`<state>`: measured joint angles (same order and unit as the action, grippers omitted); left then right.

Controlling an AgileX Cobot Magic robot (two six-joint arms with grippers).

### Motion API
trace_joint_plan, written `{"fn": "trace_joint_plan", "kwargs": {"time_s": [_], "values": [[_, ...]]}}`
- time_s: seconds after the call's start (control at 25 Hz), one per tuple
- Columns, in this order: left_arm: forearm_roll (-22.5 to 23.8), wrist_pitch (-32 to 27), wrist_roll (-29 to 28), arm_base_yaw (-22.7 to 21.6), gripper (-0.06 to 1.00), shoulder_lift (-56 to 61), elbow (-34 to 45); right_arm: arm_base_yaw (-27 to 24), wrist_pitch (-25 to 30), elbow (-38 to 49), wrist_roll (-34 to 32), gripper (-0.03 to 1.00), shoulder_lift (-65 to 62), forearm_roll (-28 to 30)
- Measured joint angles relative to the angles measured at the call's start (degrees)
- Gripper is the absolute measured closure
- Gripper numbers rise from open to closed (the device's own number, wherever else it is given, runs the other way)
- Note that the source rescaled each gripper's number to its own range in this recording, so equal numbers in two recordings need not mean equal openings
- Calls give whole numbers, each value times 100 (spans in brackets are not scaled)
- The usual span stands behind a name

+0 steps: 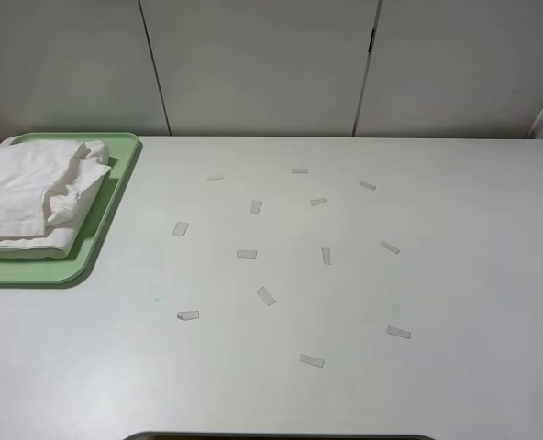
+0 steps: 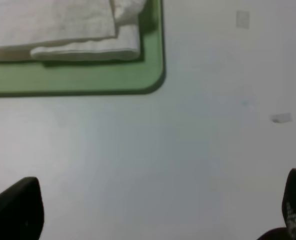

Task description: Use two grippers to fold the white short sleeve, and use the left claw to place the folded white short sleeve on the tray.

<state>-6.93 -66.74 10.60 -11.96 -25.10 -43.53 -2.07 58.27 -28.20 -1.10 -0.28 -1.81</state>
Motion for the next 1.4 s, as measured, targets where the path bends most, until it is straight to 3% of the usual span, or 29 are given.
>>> {"fn": "trace_joint_plan", "kwargs": {"time_s": [0.24,0.6,1.4], "values": [[-264,6,0,235,0,1126,673,0,0,0,0,-3,0,0],[-76,390,0,918,0,2173,1335,0,0,0,0,-3,0,0],[-109,515,128,924,0,2557,1413,0,0,0,0,-3,0,218]]}}
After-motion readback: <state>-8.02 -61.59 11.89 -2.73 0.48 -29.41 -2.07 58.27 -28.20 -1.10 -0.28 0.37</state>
